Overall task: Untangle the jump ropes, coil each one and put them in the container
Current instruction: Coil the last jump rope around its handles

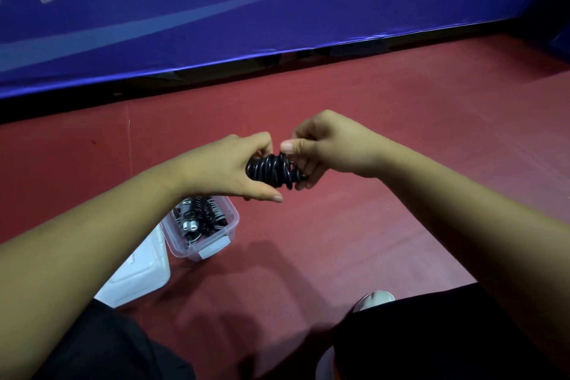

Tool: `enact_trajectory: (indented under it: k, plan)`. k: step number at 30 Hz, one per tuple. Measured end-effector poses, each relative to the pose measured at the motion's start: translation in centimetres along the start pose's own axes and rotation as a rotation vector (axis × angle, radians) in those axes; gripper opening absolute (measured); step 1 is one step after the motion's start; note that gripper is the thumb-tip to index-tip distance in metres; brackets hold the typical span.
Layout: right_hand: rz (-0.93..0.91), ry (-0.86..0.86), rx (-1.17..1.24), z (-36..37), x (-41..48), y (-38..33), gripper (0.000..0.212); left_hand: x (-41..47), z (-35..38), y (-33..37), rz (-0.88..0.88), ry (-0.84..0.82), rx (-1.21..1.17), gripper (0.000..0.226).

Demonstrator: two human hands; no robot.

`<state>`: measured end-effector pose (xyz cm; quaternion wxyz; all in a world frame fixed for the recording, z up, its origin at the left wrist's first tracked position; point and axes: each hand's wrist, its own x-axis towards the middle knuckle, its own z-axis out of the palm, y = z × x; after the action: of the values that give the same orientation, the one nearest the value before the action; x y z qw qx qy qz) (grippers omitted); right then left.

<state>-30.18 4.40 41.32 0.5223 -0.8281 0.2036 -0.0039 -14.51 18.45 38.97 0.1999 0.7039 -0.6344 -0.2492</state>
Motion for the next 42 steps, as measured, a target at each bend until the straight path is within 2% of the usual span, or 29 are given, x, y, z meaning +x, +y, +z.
enact_trajectory:
  k: [2, 5, 9, 12, 16, 20, 24, 28, 32, 34, 39, 42]
  plan:
    - [0.028, 0.007, 0.127, -0.1, -0.3, -0.6, 0.028, -0.2, -0.3, -0.2, 0.072, 0.031, -0.133, 0.05]
    - [0.054, 0.034, 0.235, -0.2, -0.4, -1.3, 0.029, -0.1, -0.9, -0.4, 0.159, 0.123, -0.166, 0.047]
    - [0.091, 0.084, 0.373, -0.2, -0.2, -1.4, 0.03, -0.3, -0.4, 0.2, 0.135, 0.168, -0.393, 0.045]
    - [0.089, 0.155, 0.423, -0.5, 0.4, -1.0, 0.032, 0.0, 0.3, 1.6, 0.128, 0.278, -0.69, 0.035]
    - [0.087, 0.185, 0.42, -0.4, 0.9, -0.7, 0.031, 0.6, 0.8, 2.5, 0.041, 0.376, -0.984, 0.057]
    - [0.072, 0.193, 0.429, -0.5, 0.8, -0.5, 0.025, 0.8, 1.0, 2.7, 0.012, 0.404, -1.026, 0.029]
    - [-0.056, 0.299, 0.408, -1.6, 0.3, -0.4, 0.01, 0.7, 0.7, 2.8, 0.001, 0.392, -1.144, 0.021]
    - [-0.219, 0.262, 0.484, -1.9, -0.1, -0.7, 0.01, 0.9, 0.8, 2.9, -0.019, 0.383, -1.195, 0.028]
    - [-0.279, 0.098, 0.608, -2.2, -0.3, -0.5, 0.029, 0.9, 0.4, 2.7, -0.037, 0.389, -1.233, 0.036]
    - [-0.302, 0.07, 0.624, -2.1, -0.3, -0.3, 0.031, 0.8, 0.2, 2.7, -0.047, 0.377, -1.248, 0.035]
    - [-0.279, 0.17, 0.566, -1.8, -0.1, -0.5, 0.018, 0.7, 0.5, 2.9, -0.051, 0.333, -1.262, 0.055]
    - [-0.256, 0.248, 0.555, -1.8, 0.1, -0.9, 0.011, 0.6, 0.6, 3.2, -0.045, 0.308, -1.273, 0.044]
